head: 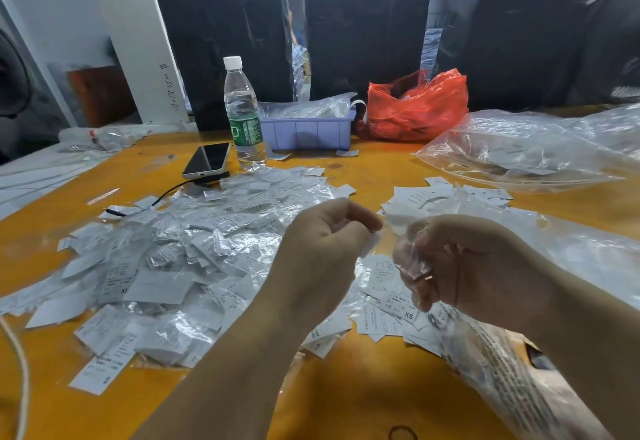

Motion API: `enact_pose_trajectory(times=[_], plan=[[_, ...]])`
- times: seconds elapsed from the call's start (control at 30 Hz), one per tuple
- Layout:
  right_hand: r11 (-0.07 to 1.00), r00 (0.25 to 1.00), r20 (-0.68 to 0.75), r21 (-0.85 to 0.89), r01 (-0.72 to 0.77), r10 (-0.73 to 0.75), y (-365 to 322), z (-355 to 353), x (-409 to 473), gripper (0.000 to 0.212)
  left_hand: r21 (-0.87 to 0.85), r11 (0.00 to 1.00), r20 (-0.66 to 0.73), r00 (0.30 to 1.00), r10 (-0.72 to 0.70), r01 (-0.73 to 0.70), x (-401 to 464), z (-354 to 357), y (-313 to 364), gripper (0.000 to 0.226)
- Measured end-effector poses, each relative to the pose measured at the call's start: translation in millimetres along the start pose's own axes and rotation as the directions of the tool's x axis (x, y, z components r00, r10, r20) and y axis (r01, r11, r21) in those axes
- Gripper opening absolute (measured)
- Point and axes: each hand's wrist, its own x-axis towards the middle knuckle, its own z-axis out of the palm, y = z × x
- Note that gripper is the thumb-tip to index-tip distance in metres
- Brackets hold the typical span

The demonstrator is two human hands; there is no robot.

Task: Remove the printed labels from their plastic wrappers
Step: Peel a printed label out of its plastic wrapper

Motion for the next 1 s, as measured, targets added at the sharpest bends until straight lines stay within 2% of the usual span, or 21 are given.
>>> enact_pose_trajectory(times=[0.07, 0.13, 0.2, 0.27, 0.3, 0.37, 0.43, 0.5, 0.57, 0.67, 0.73, 0.87, 0.93, 1.0], plan=[[0.999, 1.0, 0.023, -0.027, -0.02, 0.021, 0.2, 0.4, -0.4, 0.017, 0.005, 1.0, 0.098, 0.995, -0.029, 0.029, -0.5, 2.0, 1.7, 0.02], [0.999, 0.999, 0.024, -0.035, -0.029, 0.03, 0.8, 0.2, 0.6, 0.015, 0.031, 0.999, 0.138, 0.99, -0.027, 0.022, -0.4, 3.5, 1.9, 0.021], [0.998, 0.998, 0.05, -0.047, -0.031, 0.034, 0.8, -0.4, 1.1, 0.018, 0.085, 0.996, 0.093, 0.995, -0.021, 0.013, -0.4, 3.8, -0.2, 0.026], [0.997, 0.995, 0.098, -0.077, -0.021, 0.028, -0.1, -0.2, 1.2, 0.007, 0.127, 0.991, 0.01, 0.999, -0.05, 0.049, 1.2, 2.5, -3.1, 0.027], [0.996, 0.992, 0.126, -0.089, -0.018, 0.03, -0.1, -1.2, 1.1, 0.014, 0.127, 0.989, -0.004, 0.998, -0.07, 0.07, 1.9, 1.6, -4.0, 0.025], [0.995, 0.985, 0.166, -0.096, -0.031, 0.047, -0.5, -1.3, 0.5, 0.022, 0.101, 0.993, 0.027, 0.997, -0.07, 0.067, 3.1, 0.6, -5.0, 0.016], [0.995, 0.982, 0.182, -0.089, -0.041, 0.057, -0.9, -1.0, 0.0, 0.018, 0.071, 0.997, 0.074, 0.997, -0.029, 0.023, 2.8, 1.5, -3.8, 0.009], [0.994, 0.984, 0.167, -0.103, -0.045, 0.062, -1.4, -1.1, 0.7, 0.008, 0.057, 0.998, 0.095, 0.995, 0.006, -0.011, 1.5, 2.2, -3.1, 0.012], [0.991, 0.989, 0.141, -0.13, -0.029, 0.048, -2.1, -1.5, 0.7, 0.007, 0.06, 0.998, 0.087, 0.996, 0.021, -0.026, 1.3, 2.0, -3.5, 0.015], [0.988, 0.988, 0.152, -0.155, -0.007, 0.031, -3.6, -3.1, -0.1, 0.021, 0.063, 0.998, 0.061, 0.998, 0.004, -0.008, 2.1, 0.7, -3.9, 0.014], [0.99, 0.983, 0.18, -0.141, -0.007, 0.033, -2.8, -3.8, -0.2, 0.015, 0.083, 0.996, 0.071, 0.997, -0.03, 0.024, 2.2, 1.2, -4.8, 0.007], [0.991, 0.962, 0.267, -0.134, -0.014, 0.05, -0.4, -5.4, 0.2, 0.01, 0.129, 0.989, 0.123, 0.988, -0.089, 0.073, 1.9, 4.6, -7.3, 0.025], [0.99, 0.958, 0.281, -0.14, -0.013, 0.052, -0.6, -5.2, 0.4, 0.01, 0.114, 0.992, 0.15, 0.986, -0.069, 0.052, 2.1, 5.6, -5.9, 0.033], [0.991, 0.962, 0.268, -0.129, -0.022, 0.056, -1.3, -5.2, -0.3, 0.011, 0.074, 0.997, 0.177, 0.984, -0.021, 0.007, 2.6, 5.9, -3.4, 0.028]])
